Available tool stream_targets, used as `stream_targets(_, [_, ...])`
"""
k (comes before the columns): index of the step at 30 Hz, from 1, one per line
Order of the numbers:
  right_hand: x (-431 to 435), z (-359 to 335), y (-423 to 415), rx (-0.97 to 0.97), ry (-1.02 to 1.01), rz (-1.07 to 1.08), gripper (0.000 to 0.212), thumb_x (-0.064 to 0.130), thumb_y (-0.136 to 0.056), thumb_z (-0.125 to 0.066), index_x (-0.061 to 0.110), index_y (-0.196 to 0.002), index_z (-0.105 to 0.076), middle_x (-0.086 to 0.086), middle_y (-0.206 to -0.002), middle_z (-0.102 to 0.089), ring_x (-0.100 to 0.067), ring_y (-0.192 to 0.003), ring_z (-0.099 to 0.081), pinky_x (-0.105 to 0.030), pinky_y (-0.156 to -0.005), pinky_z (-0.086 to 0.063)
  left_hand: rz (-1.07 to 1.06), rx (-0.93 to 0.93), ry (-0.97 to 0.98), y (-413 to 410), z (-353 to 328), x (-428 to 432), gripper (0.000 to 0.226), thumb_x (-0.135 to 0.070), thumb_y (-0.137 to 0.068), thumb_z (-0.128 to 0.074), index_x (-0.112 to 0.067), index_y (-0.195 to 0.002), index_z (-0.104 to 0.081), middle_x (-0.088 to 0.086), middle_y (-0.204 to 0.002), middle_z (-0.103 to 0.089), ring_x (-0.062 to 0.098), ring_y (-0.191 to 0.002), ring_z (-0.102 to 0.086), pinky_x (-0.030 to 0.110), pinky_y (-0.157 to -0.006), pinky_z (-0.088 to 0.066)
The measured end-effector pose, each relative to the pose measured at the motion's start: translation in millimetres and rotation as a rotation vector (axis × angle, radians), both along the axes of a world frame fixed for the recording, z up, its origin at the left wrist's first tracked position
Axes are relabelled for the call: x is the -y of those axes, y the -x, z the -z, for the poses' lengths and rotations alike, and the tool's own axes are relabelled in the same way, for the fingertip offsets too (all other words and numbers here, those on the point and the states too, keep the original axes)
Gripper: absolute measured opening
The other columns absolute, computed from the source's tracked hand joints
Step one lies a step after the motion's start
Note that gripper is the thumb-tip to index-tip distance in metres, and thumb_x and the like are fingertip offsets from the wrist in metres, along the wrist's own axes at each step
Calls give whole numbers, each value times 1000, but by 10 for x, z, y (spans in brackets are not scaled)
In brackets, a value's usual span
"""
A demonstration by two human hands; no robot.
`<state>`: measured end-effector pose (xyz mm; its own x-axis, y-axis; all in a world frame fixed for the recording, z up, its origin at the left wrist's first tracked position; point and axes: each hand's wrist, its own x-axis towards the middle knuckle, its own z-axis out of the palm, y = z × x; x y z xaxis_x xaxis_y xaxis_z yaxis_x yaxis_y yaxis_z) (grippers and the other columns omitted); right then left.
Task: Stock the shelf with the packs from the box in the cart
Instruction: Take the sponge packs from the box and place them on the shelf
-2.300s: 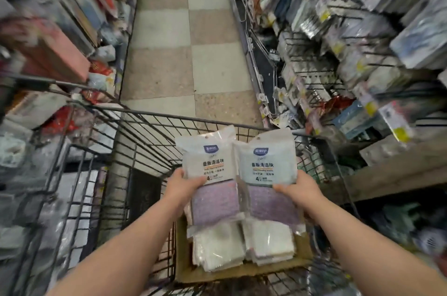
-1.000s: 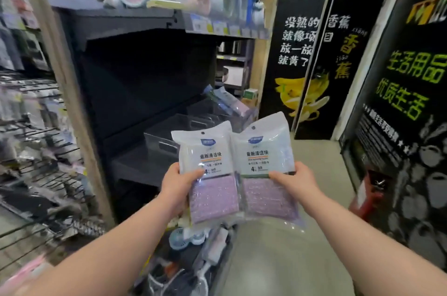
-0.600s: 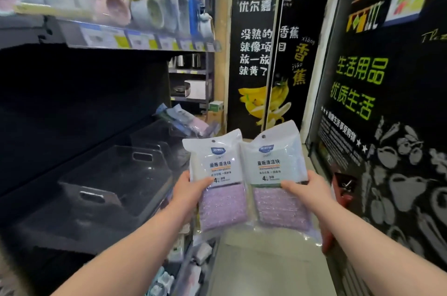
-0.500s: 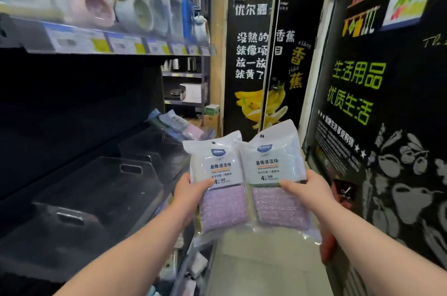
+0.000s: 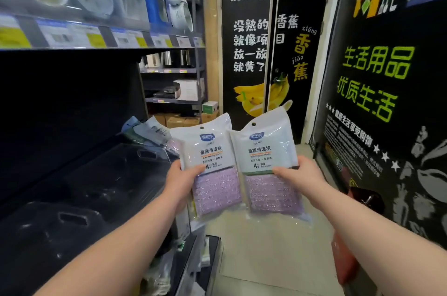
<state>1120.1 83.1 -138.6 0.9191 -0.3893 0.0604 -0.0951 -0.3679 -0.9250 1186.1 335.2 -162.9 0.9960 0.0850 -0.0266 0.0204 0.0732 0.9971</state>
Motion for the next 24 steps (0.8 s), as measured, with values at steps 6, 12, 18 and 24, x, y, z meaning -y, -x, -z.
stream_targets(6, [393, -80, -950, 13, 2, -156, 29, 18, -79, -74, 23, -99, -55, 3, -92, -62, -20, -91, -60, -35, -82, -49, -158, 23, 23, -672, -57, 338, 42, -5, -83, -68, -6, -123, -55, 11, -115, -67, 24, -97, -65, 32, -76, -52])
stream_targets(12, [896, -237, -1854, 18, 64, -270, 35, 23, -79, -75, 21, -108, -55, 4, -94, -59, -15, -87, -56, -30, -73, -44, -291, 38, 13, -1290, -150, 758, 41, -5, -84, -67, -5, -124, -55, 12, -118, -65, 30, -107, -62, 40, -93, -49])
stream_targets(18, [1050, -99, -2583, 1, 58, -397, 32, 21, -78, -76, 21, -104, -58, 8, -89, -61, -10, -81, -58, -28, -70, -47, -404, 11, -4, -1684, -99, 829, 52, -14, -71, -77, -12, -120, -60, 7, -114, -69, 27, -103, -65, 50, -95, -50])
stream_targets(24, [883, -6, -3274, -35, 50, -507, 40, 27, -74, -77, 21, -111, -61, 3, -104, -66, -19, -98, -63, -40, -84, -54, -559, 38, -77, -2194, -140, 667, 45, -7, -81, -71, -5, -123, -56, 8, -114, -65, 26, -101, -63, 36, -82, -51])
